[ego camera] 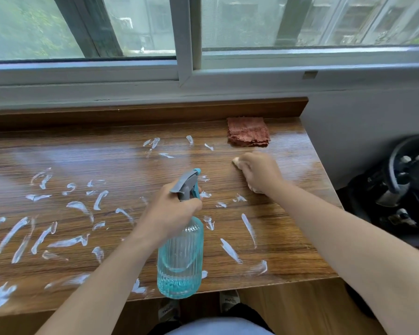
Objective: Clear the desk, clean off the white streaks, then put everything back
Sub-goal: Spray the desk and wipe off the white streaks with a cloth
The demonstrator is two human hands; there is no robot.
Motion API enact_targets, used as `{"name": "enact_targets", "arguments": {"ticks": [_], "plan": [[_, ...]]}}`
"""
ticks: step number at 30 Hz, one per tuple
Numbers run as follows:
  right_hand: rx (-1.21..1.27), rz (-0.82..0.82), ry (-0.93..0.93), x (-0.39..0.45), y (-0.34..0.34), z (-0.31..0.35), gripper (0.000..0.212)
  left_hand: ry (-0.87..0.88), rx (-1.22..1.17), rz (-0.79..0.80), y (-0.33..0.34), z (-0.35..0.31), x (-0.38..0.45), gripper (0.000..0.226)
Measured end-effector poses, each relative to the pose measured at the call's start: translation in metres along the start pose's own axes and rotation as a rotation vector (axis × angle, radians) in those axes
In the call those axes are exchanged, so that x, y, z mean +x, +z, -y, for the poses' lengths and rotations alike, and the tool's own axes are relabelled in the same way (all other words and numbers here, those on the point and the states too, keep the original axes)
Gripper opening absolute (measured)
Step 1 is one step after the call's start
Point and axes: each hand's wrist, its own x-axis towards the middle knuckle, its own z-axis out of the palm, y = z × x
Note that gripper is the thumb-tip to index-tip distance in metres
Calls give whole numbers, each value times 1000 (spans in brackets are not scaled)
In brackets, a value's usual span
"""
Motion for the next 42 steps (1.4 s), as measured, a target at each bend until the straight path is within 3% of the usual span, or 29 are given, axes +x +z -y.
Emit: {"name": "enact_targets", "arguments": {"ticks": [2,4,6,10,12,17,19,23,25,29,31,37,42], "plan": [[53,48,-84,-23,3,8,16,5,0,-6,2,1,1,38],[66,230,-260,-62,-1,16,15,10,4,-2,2,1,1,39],[14,308,-326,-82,-11,13,18,14,15,7,3,1,1,38],[-84,170,11,-41,-24,-8,15,2,0,21,5,-2,3,38],[-72,83,76,-31,-21,-4,16,3,-34,30,6,-4,3,43],[35,354,-281,-90,-19,22,13,46,-19,27,9,-5,4,36],[-23,318,-234,-83,-25,10,16,39,-40,46,10,-4,6,27],[-58,80,117,-44,-19,-13,17,26,-90,77,14,-4,7,27],[-9,15,87,-52,-9,-7,18,27,-87,78,16,-4,7,24],[90,259,-244,-105,-10,6,23,23,-85,91,20,-5,7,36],[52,284,-286,-105,-17,-2,22,27,-75,99,21,-8,6,35],[215,-10,53,-55,-27,-25,30,33,-59,75,21,-9,7,38],[92,88,-40,-39,-17,-46,42,46,-87,14,22,-6,7,10]]}}
